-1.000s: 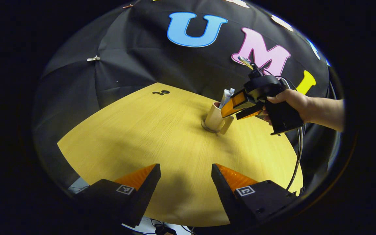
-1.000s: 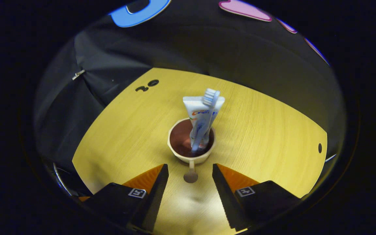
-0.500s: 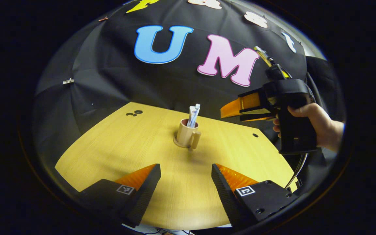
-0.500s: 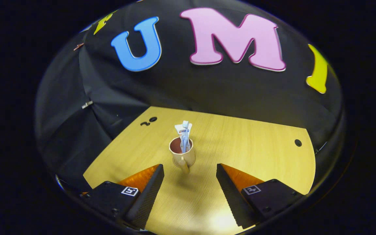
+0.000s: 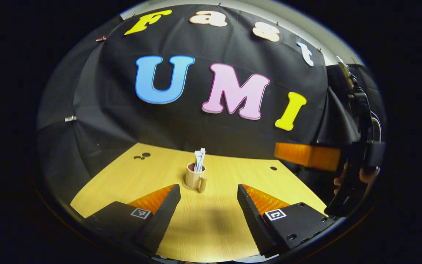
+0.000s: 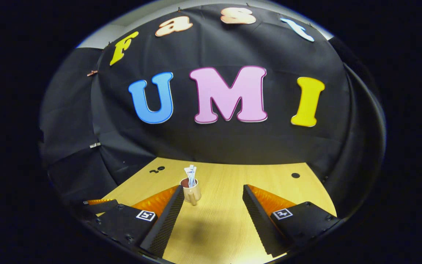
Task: Put the toothbrush and toothpaste on the desktop into the cup, then pick up the cup and place it on the coaster on the desktop.
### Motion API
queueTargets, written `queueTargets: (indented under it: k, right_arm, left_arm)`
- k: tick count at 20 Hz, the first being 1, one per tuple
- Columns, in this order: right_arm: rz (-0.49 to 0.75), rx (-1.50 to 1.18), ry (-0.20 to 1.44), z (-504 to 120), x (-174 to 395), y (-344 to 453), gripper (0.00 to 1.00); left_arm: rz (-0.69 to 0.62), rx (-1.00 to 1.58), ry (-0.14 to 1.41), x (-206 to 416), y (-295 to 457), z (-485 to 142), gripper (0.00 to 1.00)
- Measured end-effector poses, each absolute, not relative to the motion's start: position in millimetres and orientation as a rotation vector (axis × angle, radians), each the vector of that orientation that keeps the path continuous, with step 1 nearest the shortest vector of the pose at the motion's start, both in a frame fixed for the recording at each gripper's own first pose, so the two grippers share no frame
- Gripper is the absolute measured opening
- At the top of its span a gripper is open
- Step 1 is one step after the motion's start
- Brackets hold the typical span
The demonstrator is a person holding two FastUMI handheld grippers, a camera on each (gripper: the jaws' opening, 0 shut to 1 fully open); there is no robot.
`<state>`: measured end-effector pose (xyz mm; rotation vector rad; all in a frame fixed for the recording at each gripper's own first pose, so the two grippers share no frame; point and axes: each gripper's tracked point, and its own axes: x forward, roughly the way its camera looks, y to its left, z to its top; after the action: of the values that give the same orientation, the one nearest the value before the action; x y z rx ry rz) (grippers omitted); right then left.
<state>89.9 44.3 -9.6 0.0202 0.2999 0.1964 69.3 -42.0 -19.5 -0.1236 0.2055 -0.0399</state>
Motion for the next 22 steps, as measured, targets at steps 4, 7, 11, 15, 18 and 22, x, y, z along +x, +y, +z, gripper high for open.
queueTargets:
  k: [4,7,11,15,18,22]
  right_arm:
    - [0.162,-0.006,0.203,14,39,36,0.98]
    - [0.166,-0.008,0.156,23,0,38,0.98]
    - [0.210,-0.020,0.132,13,-52,44,0.99]
    - [0.183,-0.026,0.137,10,-69,29,0.97]
    - [0.164,0.007,0.147,9,-75,25,0.97]
    - [0.175,0.013,0.181,-3,-84,28,0.97]
  left_arm:
    - [-0.043,-0.123,0.126,37,-42,17,0.97]
    - [-0.029,-0.119,0.077,10,-35,30,0.97]
    - [-0.031,-0.083,-0.005,-18,-29,45,0.97]
    - [-0.060,-0.044,-0.023,-30,-34,46,0.97]
    - [-0.076,-0.044,-0.027,-35,-37,46,0.97]
    - [-0.085,-0.041,-0.019,-39,-40,42,0.97]
